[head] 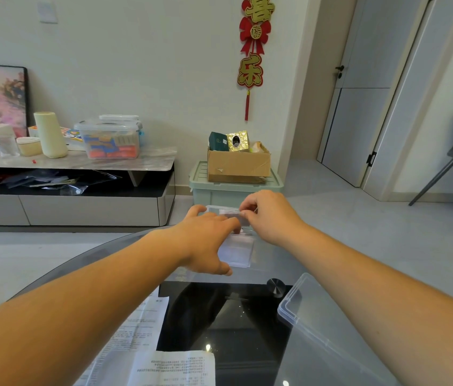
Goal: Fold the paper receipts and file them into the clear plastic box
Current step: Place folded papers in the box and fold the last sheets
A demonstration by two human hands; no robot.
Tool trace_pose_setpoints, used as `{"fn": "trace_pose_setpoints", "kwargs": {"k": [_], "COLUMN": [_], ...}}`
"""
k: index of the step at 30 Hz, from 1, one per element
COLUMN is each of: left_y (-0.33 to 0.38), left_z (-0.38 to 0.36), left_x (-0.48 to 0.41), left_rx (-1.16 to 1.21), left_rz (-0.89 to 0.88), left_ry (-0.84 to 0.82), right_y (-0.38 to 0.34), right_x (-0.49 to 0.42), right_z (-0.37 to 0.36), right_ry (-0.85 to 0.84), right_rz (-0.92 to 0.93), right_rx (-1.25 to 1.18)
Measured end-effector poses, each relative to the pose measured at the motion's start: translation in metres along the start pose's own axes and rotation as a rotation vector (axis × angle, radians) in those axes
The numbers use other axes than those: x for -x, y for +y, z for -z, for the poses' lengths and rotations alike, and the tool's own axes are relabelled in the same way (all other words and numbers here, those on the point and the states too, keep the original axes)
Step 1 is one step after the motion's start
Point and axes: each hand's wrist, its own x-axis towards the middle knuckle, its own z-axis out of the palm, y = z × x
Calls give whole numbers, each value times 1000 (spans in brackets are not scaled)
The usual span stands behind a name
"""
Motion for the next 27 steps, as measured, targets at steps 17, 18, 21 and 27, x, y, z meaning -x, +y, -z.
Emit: {"fn": "trace_pose_setpoints", "kwargs": {"k": [17, 18, 21, 27], "left_y": [-4, -3, -2, 0], "left_z": [-8, -8, -7, -6], "left_x": [-5, -4, -2, 2], "left_rx": [25, 27, 41, 0], "left_rz": [22, 24, 26, 36], "left_ry": [39, 41, 57, 110], "right_y": [17, 17, 15, 15], "right_x": [23, 24, 27, 27], "right_z": [0, 0, -1, -2], "right_ry": [-110, -128, -167, -201], "right_rz": [130, 124, 139, 146], "right_rx": [-41, -55, -49, -35]}}
